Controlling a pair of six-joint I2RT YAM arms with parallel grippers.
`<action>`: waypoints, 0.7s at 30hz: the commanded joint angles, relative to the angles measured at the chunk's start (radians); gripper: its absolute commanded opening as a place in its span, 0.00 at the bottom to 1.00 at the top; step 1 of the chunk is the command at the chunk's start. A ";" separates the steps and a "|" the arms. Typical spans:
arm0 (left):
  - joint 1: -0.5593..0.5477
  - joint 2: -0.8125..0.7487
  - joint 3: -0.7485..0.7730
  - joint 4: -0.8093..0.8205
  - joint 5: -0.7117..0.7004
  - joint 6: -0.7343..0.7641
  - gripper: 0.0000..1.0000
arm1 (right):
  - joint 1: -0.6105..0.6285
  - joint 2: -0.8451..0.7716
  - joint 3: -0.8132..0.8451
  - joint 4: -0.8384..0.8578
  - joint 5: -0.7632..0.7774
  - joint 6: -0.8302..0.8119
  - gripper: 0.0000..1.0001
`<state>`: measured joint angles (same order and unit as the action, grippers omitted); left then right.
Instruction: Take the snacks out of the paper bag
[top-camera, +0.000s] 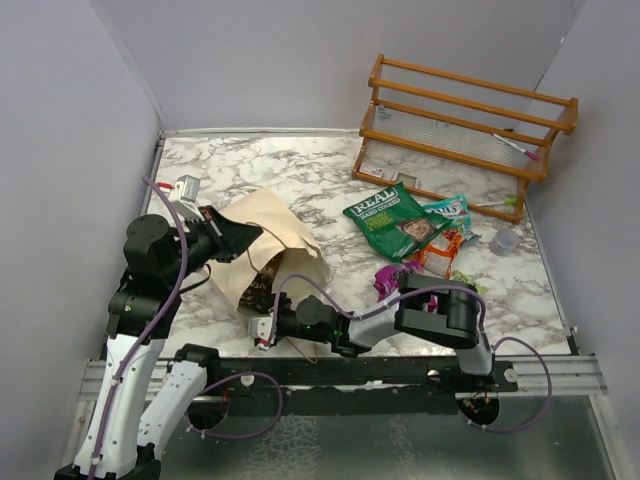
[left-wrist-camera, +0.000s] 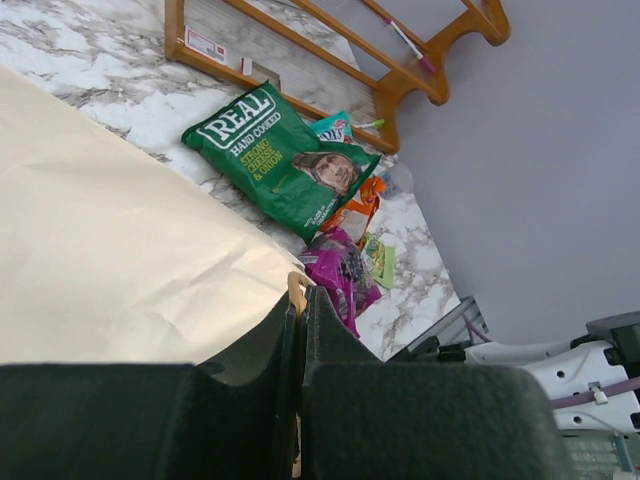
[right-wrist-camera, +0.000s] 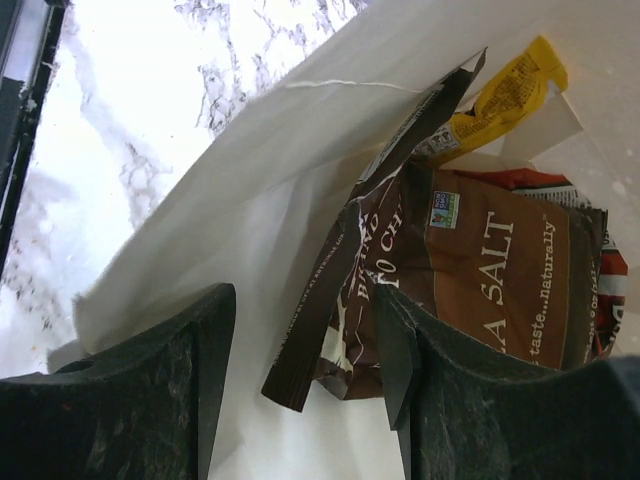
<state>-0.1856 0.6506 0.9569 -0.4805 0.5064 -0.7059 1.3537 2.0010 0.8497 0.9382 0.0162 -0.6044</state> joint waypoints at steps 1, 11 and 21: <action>0.001 -0.010 0.023 0.022 0.026 -0.011 0.00 | -0.010 0.064 0.065 0.068 0.007 -0.007 0.57; 0.000 -0.021 0.026 0.005 0.025 -0.007 0.00 | -0.058 0.159 0.167 0.050 0.043 0.007 0.44; 0.000 -0.020 0.030 -0.016 0.010 0.004 0.00 | -0.085 0.091 0.173 -0.060 0.001 0.087 0.09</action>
<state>-0.1856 0.6415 0.9573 -0.4919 0.5114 -0.7086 1.2743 2.1521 1.0145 0.9333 0.0330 -0.5709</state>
